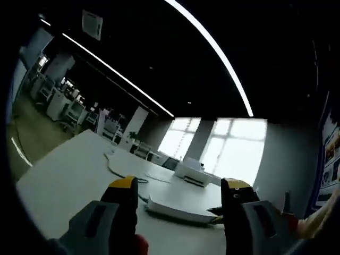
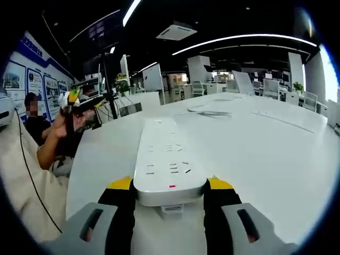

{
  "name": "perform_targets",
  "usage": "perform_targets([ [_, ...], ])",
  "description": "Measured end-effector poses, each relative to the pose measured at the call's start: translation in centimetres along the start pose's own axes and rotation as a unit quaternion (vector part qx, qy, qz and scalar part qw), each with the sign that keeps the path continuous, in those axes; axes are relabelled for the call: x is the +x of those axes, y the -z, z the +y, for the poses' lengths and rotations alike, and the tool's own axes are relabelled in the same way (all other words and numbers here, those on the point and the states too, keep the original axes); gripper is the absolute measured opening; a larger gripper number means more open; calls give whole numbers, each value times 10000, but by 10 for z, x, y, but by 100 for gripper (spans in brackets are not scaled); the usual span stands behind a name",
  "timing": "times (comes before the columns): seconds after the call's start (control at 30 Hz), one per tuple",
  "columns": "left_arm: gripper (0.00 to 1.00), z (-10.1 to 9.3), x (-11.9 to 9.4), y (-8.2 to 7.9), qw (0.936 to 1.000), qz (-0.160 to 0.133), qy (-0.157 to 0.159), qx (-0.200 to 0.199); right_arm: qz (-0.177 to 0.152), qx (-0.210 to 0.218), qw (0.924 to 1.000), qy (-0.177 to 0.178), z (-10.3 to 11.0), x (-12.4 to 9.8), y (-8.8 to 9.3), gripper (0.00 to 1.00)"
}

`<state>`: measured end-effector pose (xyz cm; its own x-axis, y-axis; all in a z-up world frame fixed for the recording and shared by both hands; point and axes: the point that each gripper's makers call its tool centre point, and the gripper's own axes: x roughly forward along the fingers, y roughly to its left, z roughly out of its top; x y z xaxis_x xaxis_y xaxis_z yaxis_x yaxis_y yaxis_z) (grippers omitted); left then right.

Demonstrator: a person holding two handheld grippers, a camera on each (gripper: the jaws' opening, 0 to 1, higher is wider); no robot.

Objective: Pick up the power strip scattered on the table, fix it on the side mounting bracket of the table, and press the switch

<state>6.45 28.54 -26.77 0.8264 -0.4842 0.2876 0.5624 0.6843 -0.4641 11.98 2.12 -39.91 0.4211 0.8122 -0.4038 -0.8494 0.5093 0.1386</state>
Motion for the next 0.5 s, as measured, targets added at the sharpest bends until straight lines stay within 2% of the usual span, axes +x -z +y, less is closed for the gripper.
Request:
perform_targets([
  [0.1,68,1,3,-1,9998,-47,-30,-194,-8,76,10000,0,0,0,0,46],
  [0.17,68,2,5,4,9994,51,-116,-325,12,54,10000,16,1,0,0,46],
  [0.3,72,-1,12,9,9992,128,-141,-362,39,22,10000,38,1,0,1,46],
  [0.5,73,-7,25,18,9991,291,-93,-284,74,42,10000,33,1,0,1,46],
])
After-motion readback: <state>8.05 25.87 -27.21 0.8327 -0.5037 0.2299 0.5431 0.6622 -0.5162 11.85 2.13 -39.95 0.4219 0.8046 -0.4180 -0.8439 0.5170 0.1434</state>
